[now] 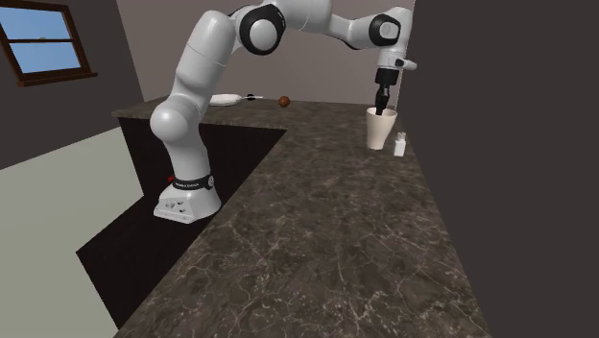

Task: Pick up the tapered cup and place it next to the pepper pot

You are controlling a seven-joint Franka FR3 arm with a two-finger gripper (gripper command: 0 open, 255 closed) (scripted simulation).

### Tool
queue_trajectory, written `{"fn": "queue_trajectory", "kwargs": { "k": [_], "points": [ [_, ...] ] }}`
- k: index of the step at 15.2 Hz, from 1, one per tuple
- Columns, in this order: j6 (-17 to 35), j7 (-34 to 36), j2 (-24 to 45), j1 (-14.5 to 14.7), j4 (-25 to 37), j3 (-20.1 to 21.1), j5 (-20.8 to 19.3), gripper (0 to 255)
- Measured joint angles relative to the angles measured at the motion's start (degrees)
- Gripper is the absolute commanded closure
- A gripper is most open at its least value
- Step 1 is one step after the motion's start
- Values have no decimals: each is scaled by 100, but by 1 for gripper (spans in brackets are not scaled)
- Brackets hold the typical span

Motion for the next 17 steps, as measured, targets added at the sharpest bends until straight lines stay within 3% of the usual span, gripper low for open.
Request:
{"fn": "queue_trajectory", "kwargs": {
  "k": [10, 17],
  "points": [
    [731, 80, 58, -57, -682, -19, -34, 255],
    [803, 92, 80, -56, -731, -22, -41, 255]
  ]
}}
